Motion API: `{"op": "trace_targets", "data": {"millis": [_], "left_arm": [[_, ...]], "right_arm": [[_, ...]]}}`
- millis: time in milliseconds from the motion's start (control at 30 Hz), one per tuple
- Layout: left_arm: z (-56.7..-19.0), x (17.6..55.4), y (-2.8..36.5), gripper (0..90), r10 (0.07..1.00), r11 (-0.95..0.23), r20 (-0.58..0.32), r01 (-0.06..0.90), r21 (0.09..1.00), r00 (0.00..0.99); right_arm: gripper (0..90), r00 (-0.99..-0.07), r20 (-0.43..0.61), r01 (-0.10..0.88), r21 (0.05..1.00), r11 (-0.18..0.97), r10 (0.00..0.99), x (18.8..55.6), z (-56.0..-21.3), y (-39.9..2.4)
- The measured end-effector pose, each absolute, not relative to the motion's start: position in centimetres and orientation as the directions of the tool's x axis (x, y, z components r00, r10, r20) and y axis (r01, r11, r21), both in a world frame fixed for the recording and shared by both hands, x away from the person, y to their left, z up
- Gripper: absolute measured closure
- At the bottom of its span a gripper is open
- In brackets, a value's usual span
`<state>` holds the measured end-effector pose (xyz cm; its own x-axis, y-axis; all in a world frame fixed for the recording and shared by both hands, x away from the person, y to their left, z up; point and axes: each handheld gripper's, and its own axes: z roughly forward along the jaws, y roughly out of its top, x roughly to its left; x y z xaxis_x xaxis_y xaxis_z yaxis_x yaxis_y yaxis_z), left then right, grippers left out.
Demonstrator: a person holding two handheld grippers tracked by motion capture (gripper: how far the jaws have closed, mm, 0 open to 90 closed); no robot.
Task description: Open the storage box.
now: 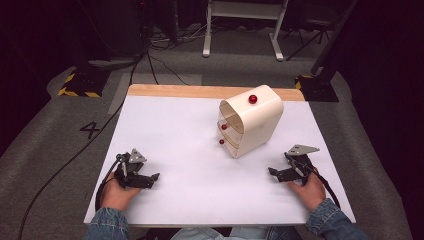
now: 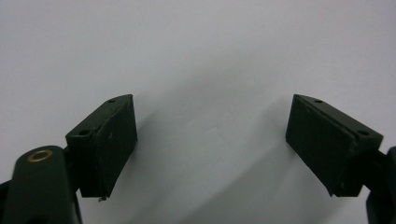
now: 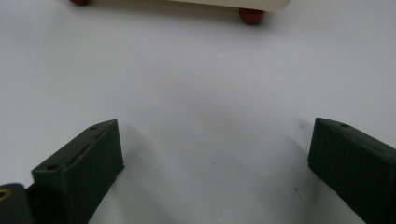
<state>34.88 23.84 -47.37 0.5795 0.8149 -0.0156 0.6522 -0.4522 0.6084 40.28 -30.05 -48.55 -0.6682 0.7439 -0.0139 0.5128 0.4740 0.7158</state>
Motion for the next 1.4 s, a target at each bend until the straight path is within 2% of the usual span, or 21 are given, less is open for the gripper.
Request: {"op": "trace_targets", "data": {"millis": [133, 267, 533, 733, 800, 933, 1100, 1400], "left_arm": [[-46.7, 34.7, 23.6, 24.1, 0.799, -0.476, 0.000, 0.631, 0.613, 0.601], [-45.9, 34.6, 23.8, 24.5, 0.797, -0.437, -0.055, 0.636, 0.636, 0.602], [-42.9, 33.7, 23.0, 24.9, 0.771, -0.383, -0.076, 0.557, 0.737, 0.632], [-41.5, 33.6, 22.6, 29.3, 0.719, -0.240, -0.191, 0.497, 0.834, 0.668], [-41.1, 33.7, 22.6, 30.1, 0.715, -0.206, -0.201, 0.476, 0.855, 0.670], [-40.5, 33.9, 21.9, 32.6, 0.736, -0.215, -0.140, 0.426, 0.879, 0.662], [-40.1, 34.9, 20.3, 33.1, 0.708, -0.237, -0.111, 0.382, 0.894, 0.698], [-40.0, 37.1, 17.1, 36.0, 0.642, -0.245, -0.101, 0.328, 0.913, 0.760]], "right_arm": [[3.2, -0.668, -0.014, 0.513, 0.716, 0.474, 0.744, 40.3, -48.6, -30.1], [3.2, -0.668, -0.014, 0.513, 0.716, 0.474, 0.744, 40.3, -48.6, -30.1], [3.2, -0.668, -0.013, 0.513, 0.717, 0.473, 0.744, 40.3, -48.6, -30.0], [3.2, -0.667, -0.014, 0.513, 0.717, 0.473, 0.745, 40.3, -48.6, -30.0], [3.2, -0.667, -0.014, 0.513, 0.717, 0.473, 0.745, 40.3, -48.6, -30.0], [3.2, -0.667, -0.014, 0.512, 0.717, 0.473, 0.745, 40.3, -48.6, -30.0], [3.2, -0.668, -0.015, 0.512, 0.717, 0.473, 0.744, 40.2, -48.6, -30.1], [3.2, -0.668, -0.015, 0.511, 0.717, 0.474, 0.744, 40.2, -48.6, -30.0]]}}
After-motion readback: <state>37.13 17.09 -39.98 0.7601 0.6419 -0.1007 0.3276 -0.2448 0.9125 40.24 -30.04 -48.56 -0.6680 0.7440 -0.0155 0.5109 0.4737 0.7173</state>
